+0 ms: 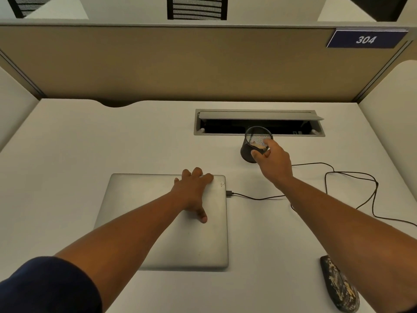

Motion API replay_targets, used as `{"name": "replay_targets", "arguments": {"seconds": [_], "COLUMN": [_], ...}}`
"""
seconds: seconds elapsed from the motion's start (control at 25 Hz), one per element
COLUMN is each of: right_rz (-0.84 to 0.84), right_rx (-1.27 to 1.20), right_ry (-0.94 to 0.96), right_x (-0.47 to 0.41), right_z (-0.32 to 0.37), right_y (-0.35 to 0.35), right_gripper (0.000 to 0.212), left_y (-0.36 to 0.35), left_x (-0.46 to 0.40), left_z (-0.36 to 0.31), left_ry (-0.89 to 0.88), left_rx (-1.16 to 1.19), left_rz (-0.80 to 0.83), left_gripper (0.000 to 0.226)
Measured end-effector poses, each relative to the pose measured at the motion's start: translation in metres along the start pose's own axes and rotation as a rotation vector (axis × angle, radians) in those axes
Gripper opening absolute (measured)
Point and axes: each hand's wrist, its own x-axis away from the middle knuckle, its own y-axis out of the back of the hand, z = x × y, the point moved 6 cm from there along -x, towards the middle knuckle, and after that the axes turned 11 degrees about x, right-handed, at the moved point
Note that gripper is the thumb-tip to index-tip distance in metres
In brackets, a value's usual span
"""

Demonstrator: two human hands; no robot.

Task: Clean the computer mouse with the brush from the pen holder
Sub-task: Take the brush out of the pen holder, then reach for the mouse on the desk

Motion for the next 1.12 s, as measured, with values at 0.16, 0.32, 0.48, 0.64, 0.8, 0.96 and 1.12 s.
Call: {"name": "replay_targets", "arguments": {"seconds": [0.16,0.32,0.48,0.64,0.8,0.96,1.12], "right_rz": [-0.115,-0.229,-0.323,-0.335,-0.322,-0.293,-0.285], "right_rx": [-0.017,-0.090,-0.207,-0.407,-0.671,-0.824,-0.914], "right_ry": [0.043,0.050,0.007,-0.119,-0.274,-0.306,-0.350], "right_x": [0.001,0.012,0.026,0.047,0.074,0.106,0.138], "right_z": [0.001,0.005,0.003,-0.008,-0.025,-0.042,-0.064], "right_y": [0.008,0.027,0.053,0.072,0.084,0.094,0.106], "right_gripper": [0.039,0.035,0.027,0.021,0.018,0.017,0.014], "left_y": [0.000,0.000,0.000,0.002,0.002,-0.003,-0.014], "left_x": [0.001,0.000,0.002,0.007,0.017,0.024,0.028], "left_z": [0.000,0.000,-0.001,-0.002,-0.005,-0.027,-0.077], "left_ry": [0.004,0.008,0.009,0.004,0.015,0.002,-0.139], "left_rx": [0.017,0.027,0.027,0.041,0.069,0.020,0.143], "left_rz": [-0.014,-0.016,-0.027,-0.037,-0.025,0.016,-0.009], "left_gripper": [0.136,0.135,0.135,0.140,0.140,0.129,0.118]}}
